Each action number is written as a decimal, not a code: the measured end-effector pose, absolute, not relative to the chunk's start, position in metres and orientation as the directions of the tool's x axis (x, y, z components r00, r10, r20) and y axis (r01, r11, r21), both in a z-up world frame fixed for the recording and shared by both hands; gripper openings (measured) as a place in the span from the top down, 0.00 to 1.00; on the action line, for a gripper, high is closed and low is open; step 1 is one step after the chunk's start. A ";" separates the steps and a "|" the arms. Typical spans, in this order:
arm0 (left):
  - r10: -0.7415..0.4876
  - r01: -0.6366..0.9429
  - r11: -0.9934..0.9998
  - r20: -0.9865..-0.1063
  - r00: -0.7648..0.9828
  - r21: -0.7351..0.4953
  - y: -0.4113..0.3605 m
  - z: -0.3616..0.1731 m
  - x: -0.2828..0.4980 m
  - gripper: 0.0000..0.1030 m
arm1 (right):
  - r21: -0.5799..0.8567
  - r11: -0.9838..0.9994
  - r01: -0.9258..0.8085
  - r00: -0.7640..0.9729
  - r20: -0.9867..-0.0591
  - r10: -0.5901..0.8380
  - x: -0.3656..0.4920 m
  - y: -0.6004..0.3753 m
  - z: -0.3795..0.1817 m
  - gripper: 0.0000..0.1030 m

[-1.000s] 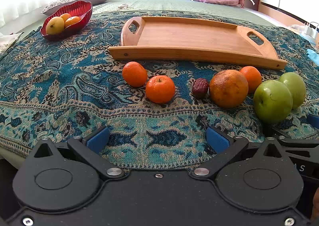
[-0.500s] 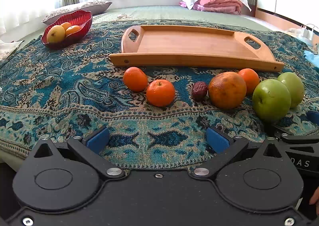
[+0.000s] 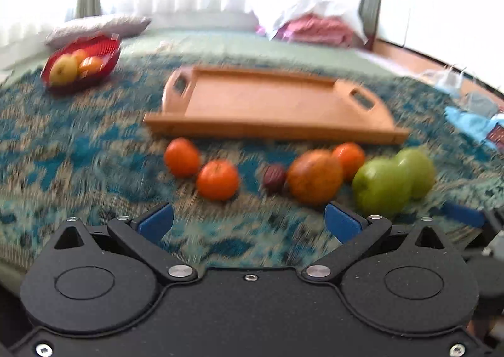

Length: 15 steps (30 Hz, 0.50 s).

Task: Organize fruits
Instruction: 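Grasp the large orange with the left gripper while the right gripper grasps a green pomelo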

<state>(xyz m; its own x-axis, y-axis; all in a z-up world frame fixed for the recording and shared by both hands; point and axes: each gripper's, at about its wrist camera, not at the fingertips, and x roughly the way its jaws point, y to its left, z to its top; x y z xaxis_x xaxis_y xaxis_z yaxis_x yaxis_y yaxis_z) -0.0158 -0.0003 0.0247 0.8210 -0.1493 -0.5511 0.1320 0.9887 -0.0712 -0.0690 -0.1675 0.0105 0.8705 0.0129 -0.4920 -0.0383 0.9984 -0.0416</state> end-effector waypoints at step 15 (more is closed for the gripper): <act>-0.293 0.319 0.947 -0.512 0.808 -0.039 -0.039 0.044 0.005 0.51 | -0.046 0.993 -0.110 0.907 -0.414 0.081 -0.073 -0.144 0.017 0.24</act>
